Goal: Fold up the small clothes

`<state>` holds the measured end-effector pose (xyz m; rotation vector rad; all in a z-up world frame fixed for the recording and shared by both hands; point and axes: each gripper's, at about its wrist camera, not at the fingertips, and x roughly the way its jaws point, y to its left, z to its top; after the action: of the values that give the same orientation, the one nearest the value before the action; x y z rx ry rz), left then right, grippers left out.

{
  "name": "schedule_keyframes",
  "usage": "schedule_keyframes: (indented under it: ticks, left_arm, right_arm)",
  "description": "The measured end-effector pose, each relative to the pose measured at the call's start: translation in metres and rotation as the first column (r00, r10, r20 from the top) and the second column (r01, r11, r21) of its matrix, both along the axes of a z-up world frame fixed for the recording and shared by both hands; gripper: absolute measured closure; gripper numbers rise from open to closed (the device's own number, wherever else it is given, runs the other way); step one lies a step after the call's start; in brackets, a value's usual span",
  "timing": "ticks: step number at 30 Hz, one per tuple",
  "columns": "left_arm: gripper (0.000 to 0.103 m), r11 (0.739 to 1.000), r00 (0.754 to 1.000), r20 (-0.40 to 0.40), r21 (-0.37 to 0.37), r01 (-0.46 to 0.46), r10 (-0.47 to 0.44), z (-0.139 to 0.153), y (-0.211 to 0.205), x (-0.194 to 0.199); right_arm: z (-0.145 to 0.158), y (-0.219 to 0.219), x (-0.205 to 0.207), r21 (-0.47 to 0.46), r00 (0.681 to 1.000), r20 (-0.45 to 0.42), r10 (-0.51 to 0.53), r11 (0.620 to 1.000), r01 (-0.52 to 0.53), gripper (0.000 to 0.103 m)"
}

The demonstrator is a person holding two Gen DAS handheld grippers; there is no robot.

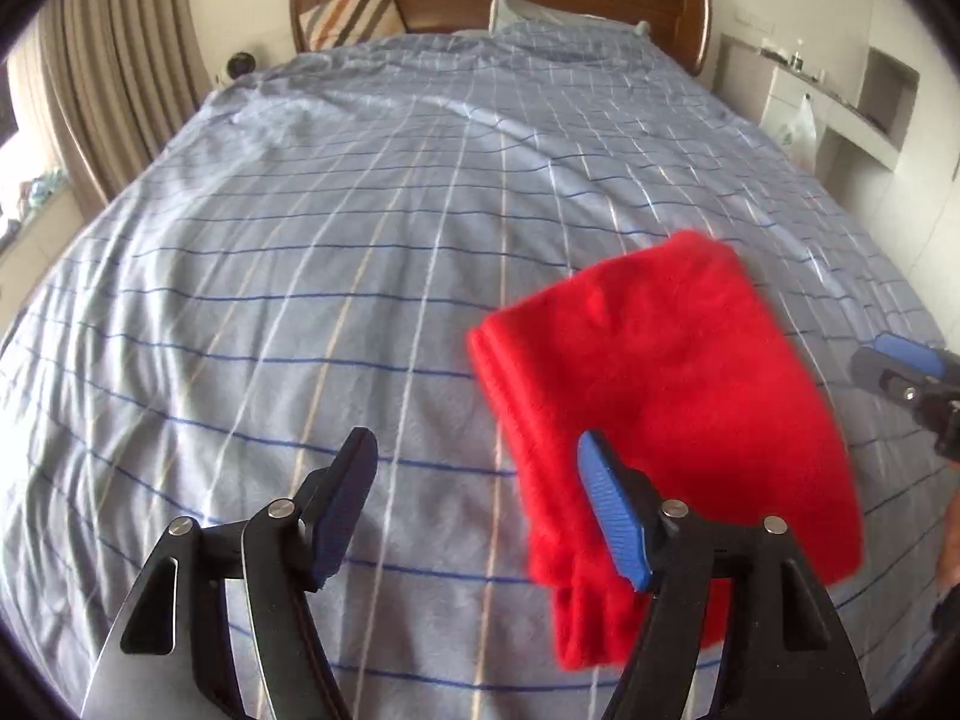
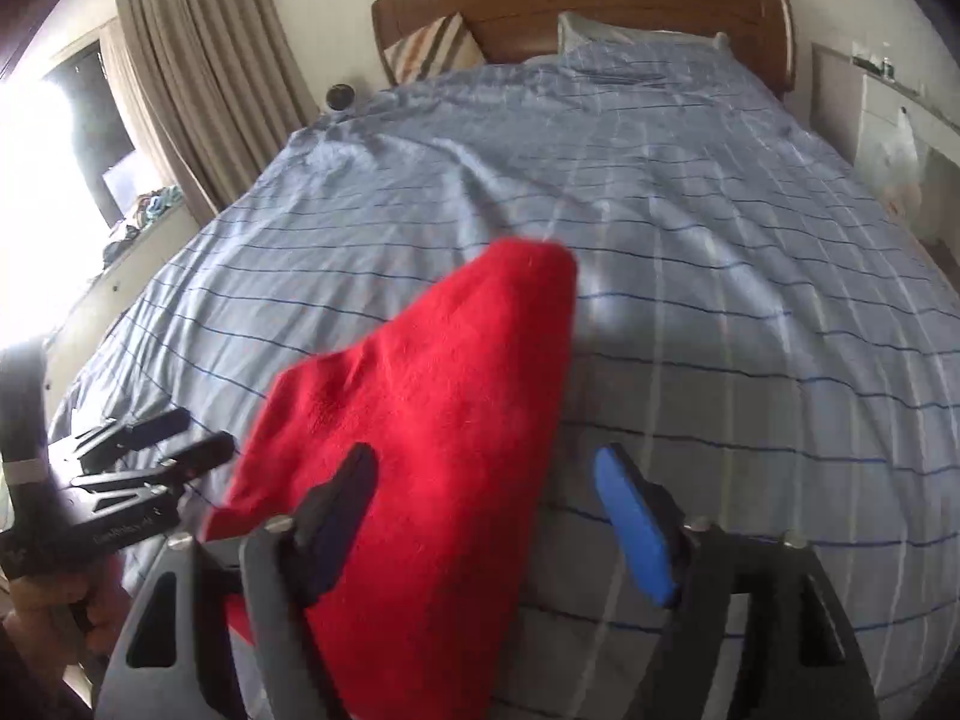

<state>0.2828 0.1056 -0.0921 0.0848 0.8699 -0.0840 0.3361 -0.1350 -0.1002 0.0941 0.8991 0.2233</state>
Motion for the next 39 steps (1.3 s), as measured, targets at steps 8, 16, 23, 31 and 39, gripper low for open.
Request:
schedule_keyframes:
  ticks: [8, 16, 23, 31, 39]
  left_arm:
    - [0.001, 0.994, 0.982, 0.186, 0.102, -0.047, 0.027, 0.029, -0.003, -0.118]
    - [0.001, 0.988, 0.980, 0.145, 0.047, -0.148, 0.140, 0.052, -0.006, -0.180]
    - [0.001, 0.988, 0.981, 0.148, 0.075, -0.138, 0.126, 0.062, -0.014, -0.214]
    - [0.001, 0.992, 0.986, 0.126, 0.050, -0.117, 0.110, 0.064, -0.022, -0.233]
    - [0.000, 0.992, 0.986, 0.130, 0.048, -0.114, 0.107, 0.059, -0.026, -0.240]
  right_arm:
    - [-0.001, -0.031, -0.119, -0.164, 1.000, -0.016, 0.013, 0.986, -0.015, 0.012]
    - [0.038, 0.008, -0.221, -0.150, 0.995, 0.074, 0.072, 0.987, -0.060, 0.011]
    - [0.055, 0.023, -0.259, -0.170, 0.995, 0.086, 0.041, 0.985, -0.026, 0.011]
    - [0.064, 0.020, -0.281, -0.207, 0.998, 0.068, 0.006, 0.978, 0.008, 0.011]
    - [0.060, 0.017, -0.287, -0.206, 0.998, 0.064, -0.010, 0.978, 0.023, 0.011]
